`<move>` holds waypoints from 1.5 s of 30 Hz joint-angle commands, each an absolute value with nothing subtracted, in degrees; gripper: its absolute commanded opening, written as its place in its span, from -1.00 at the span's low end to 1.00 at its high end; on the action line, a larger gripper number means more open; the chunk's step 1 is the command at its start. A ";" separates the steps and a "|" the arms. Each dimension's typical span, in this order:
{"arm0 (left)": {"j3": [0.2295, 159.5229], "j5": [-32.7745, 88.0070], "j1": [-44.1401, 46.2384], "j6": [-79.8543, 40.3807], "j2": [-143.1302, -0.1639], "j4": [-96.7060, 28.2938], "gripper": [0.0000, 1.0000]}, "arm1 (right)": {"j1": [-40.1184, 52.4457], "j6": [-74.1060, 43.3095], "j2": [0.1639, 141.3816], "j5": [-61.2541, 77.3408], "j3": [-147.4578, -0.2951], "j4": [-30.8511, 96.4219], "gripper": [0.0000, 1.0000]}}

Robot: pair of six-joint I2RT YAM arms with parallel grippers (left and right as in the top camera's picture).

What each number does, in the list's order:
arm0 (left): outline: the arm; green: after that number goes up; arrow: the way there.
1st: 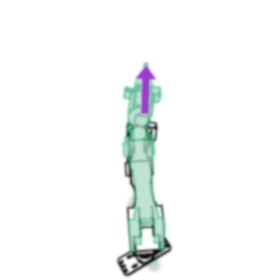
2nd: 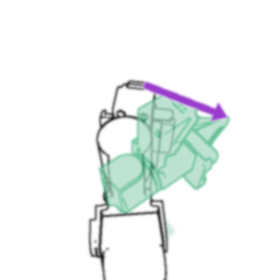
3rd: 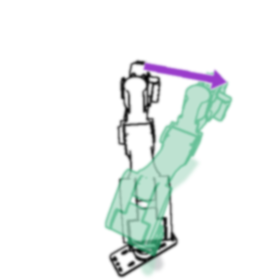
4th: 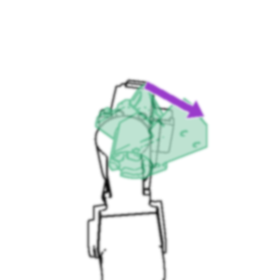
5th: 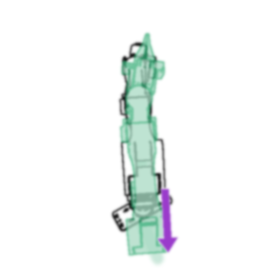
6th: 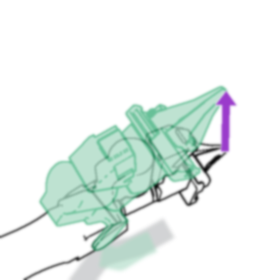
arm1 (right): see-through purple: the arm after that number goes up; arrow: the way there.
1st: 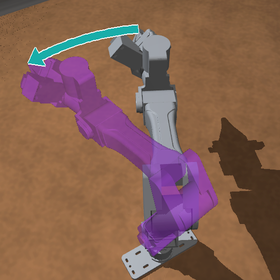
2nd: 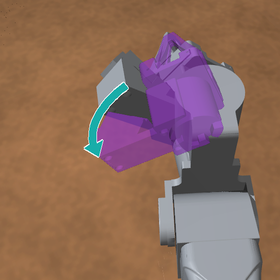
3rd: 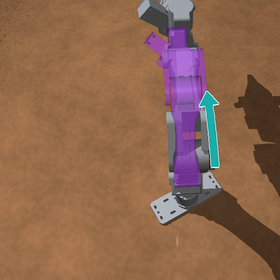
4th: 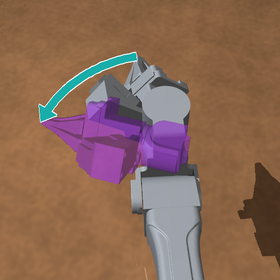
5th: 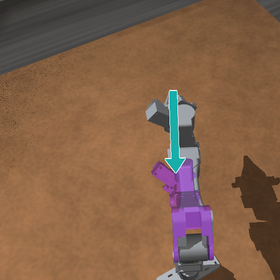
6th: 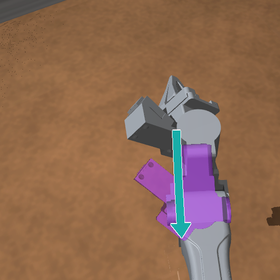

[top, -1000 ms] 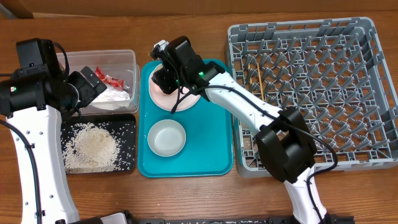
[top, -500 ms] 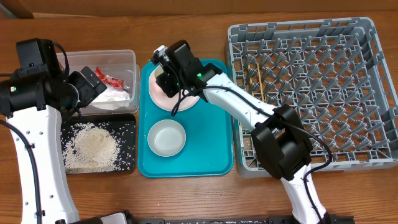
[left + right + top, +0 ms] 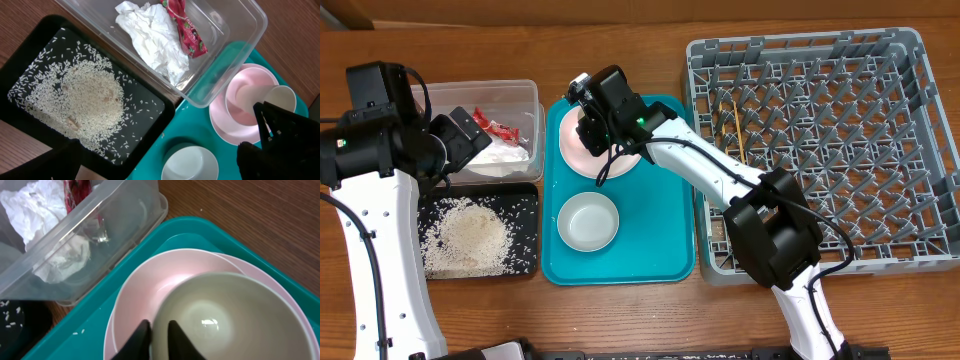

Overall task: Sort waste into correct bins and load items into the dishwasher
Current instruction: 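Lift the white cup and carry it to the rack's top left corner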

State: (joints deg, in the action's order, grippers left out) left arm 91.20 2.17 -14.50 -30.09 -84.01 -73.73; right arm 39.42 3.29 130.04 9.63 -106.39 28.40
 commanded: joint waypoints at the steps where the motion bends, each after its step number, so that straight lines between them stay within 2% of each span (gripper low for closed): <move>1: 91.02 2.37 -14.59 -30.24 -84.27 -73.67 1.00 | 39.31 3.49 128.09 8.58 -107.13 28.82 -0.78; 4: 91.02 2.39 -14.61 -30.24 -84.27 -73.67 1.00 | 39.31 3.49 127.33 8.58 -107.13 29.08 -0.92; 15: 91.02 2.37 -14.61 -30.24 -84.27 -73.67 1.00 | 39.24 3.46 124.51 8.64 -107.50 29.28 -0.92; 26: 91.02 2.37 -14.61 -30.24 -84.27 -73.67 1.00 | 37.45 3.27 108.62 10.13 -107.72 36.77 -0.92; 31: 91.02 2.39 -14.61 -30.24 -84.27 -73.67 1.00 | 29.47 3.44 104.33 29.26 -107.72 40.93 -0.92; 38: 91.02 2.39 -14.61 -30.24 -84.27 -73.67 1.00 | 10.48 3.05 105.36 59.70 -107.61 41.28 -0.92; 45: 91.02 2.37 -14.61 -30.24 -84.27 -73.67 1.00 | -0.56 3.03 109.23 68.14 -107.11 40.82 -0.92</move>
State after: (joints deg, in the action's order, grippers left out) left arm 91.20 2.20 -14.50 -30.09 -84.01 -73.76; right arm 0.89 3.03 107.44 59.42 -107.15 41.23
